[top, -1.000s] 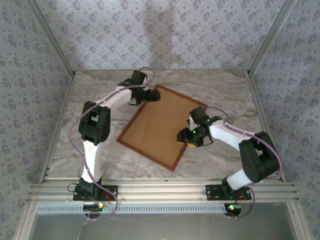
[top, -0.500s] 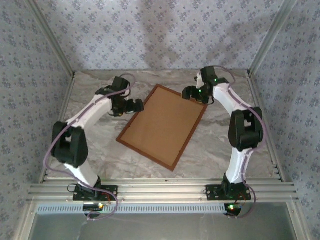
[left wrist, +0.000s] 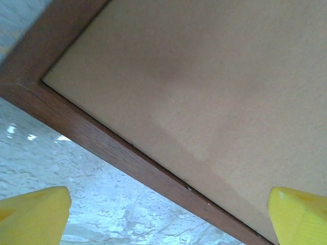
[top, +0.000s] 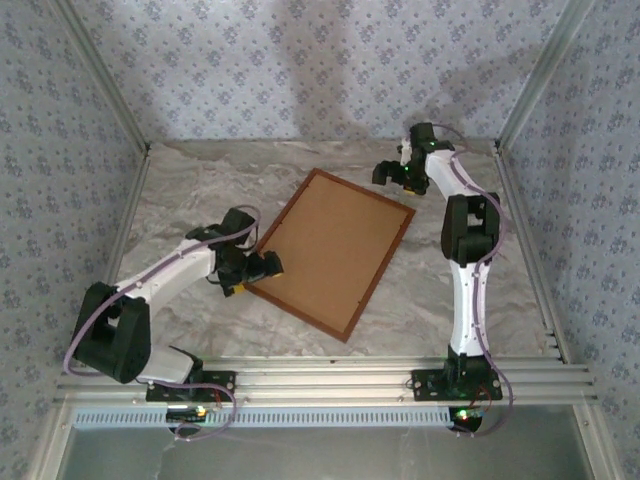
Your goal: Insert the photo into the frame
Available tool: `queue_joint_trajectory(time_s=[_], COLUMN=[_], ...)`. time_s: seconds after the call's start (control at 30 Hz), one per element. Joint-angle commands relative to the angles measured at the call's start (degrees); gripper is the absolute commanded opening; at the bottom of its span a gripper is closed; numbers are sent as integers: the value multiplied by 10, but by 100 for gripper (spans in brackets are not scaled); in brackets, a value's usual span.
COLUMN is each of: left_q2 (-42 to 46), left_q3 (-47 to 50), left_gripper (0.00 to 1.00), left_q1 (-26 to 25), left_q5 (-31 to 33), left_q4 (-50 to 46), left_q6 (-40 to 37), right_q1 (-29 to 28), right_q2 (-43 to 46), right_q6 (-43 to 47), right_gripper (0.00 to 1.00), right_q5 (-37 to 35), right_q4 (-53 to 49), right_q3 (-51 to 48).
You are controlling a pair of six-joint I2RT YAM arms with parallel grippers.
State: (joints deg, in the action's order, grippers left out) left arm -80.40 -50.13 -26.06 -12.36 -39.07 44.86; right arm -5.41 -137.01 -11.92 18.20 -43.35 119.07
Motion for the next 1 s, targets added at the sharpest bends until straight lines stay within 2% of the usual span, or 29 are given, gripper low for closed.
queue_joint_trajectory(time_s=[0.0,0.17,0.43,0.7,0.97], left_q2=[-4,-35,-79,-145,-238], left_q3=[14,17,17,-42,-162], left_gripper=[98,98,99,99,98], left_q1=[-4,1,20,47,70], left_q5=[-24,-14,-26,-11,17], left_q4=[71,90,135,136,114], left_q6=[35,30,30,-11,-82], right_q1=[2,-2,1,3,-1], right_q2=[-24,-1,95,176,268], right_q6=[7,12,-1,3,-21], right_gripper=[99,90,86,86,87], right_q5=[48,75,66,37,21], right_q4=[-24,-5,49,49,56], right_q3=[15,-45,-195,-310,-448])
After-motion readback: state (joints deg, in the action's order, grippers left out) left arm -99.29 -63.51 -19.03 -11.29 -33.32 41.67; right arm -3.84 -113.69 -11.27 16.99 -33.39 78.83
